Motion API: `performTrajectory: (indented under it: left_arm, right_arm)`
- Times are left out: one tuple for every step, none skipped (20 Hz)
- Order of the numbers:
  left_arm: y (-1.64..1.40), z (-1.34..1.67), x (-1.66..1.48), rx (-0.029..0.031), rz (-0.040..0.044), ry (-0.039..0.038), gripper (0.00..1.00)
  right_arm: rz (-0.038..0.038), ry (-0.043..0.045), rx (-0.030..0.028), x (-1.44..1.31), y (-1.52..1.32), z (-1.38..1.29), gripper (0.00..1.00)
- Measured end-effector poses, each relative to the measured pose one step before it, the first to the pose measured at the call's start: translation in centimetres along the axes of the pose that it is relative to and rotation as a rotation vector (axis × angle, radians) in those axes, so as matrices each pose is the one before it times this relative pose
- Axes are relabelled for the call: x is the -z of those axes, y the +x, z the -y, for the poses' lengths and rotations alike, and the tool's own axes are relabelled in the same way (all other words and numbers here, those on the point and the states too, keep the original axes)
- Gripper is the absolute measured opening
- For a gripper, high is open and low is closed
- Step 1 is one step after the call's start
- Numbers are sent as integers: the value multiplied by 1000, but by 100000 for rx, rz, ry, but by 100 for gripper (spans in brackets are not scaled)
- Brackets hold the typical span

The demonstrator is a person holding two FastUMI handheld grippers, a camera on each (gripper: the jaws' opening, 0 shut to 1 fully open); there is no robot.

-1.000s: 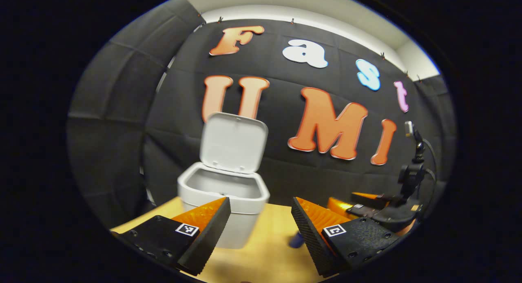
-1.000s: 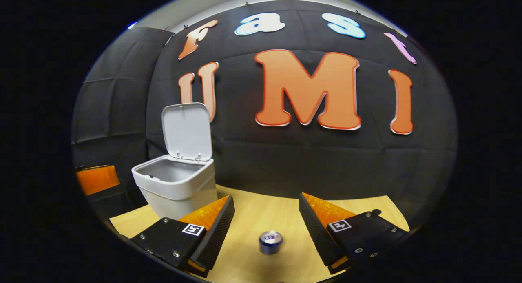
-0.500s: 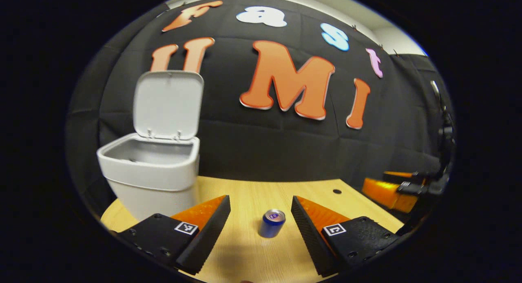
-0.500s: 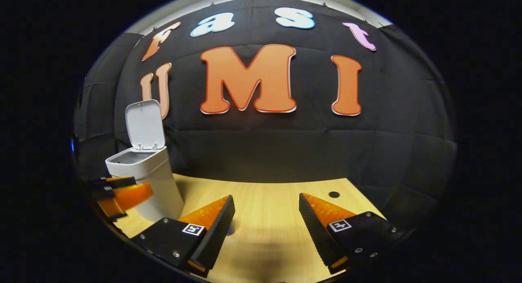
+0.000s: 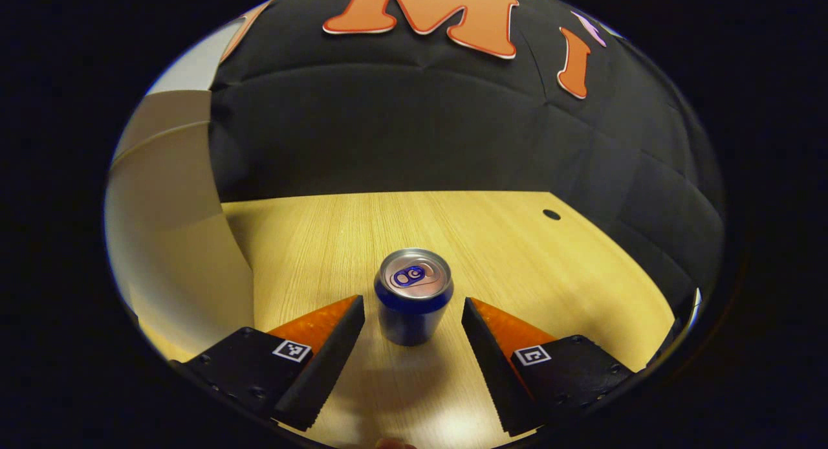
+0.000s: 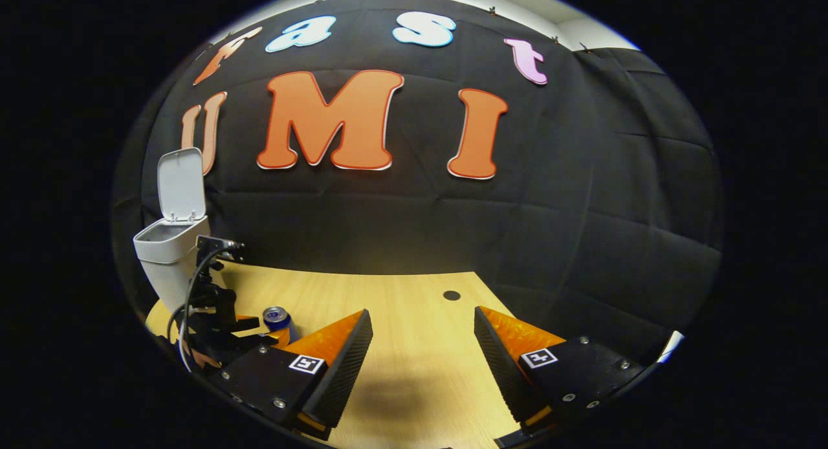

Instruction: Press the lid of the desktop garbage bin to open it, pick up the crumpled paper on the desktop and throw it into the bin, then pick up the pop can on the desktop and drop it into the bin, and finally close the garbage bin lid.

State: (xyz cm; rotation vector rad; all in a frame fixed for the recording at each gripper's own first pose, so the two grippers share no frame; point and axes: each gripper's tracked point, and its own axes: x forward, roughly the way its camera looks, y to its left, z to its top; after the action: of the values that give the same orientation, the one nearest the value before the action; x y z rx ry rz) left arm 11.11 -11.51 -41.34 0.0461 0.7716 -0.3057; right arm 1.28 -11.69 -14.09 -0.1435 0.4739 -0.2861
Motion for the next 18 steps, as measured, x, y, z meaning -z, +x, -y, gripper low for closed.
performTrajectory:
  left_arm:
    - [1167,-6,650,-600,-1510,1282,98]
    - [751,-191,335,-861,-1750,1977,98]
    - [805,52,386,-123,-1775,1431,98]
    - [290,184,29,-186,-1473,892,97]
    - [162,4,-455,659,1913,1451,82]
    - [-111,53,172,319,-816,1189,85]
    - [-179,-234,1,-463,26,1210,83]
    - [-470,-45,-402,679,955,-380,82]
    - [-221,-23,-637,446,2148,-894,80]
    - [-477,-215,-598,91,1580,-426,79]
    - [-761,-181,-740,-59,1905,-72,78]
    - [-756,-166,-1186,60,4261,286,78]
    - [-647,-29,-1006,468,4371,-54,77]
    - [-1022,40,-959,1915,4630,-1416,77]
    - [-1729,-464,-1455,208,4119,-2692,76]
    - [-932,-717,-721,-369,3736,-2341,76]
    - [-512,-489,-113,-667,5103,-1971,76]
    - [-253,-349,-91,-575,3382,-853,76]
  right_arm:
    - [-718,580,1989,153,-104,662,94]
    - [-897,375,1406,194,-104,291,94]
    - [-911,273,983,291,-16,248,94]
    - [-1363,244,731,268,63,-87,94]
    - [-1445,7,10,509,1,-101,94]
    - [-410,-244,-156,120,34,-47,94]
    - [-96,-186,65,152,36,-28,94]
    - [166,95,-857,-55,28,-244,94]
    - [196,-55,-1298,8,11,-369,94]
    - [85,-174,-1157,-118,148,-486,94]
    - [134,-211,-1454,-139,279,-466,94]
    - [-332,395,-2372,-123,363,-689,95]
    - [-1759,1254,-3242,91,274,-849,95]
    - [-375,1370,-3157,-207,203,-898,94]
    - [837,690,-3211,-523,306,-1028,94]
    - [938,-134,-3252,-693,453,-1307,94]
    - [602,-343,-2643,-389,342,-909,94]
    - [285,-538,-2373,-428,269,-957,95]
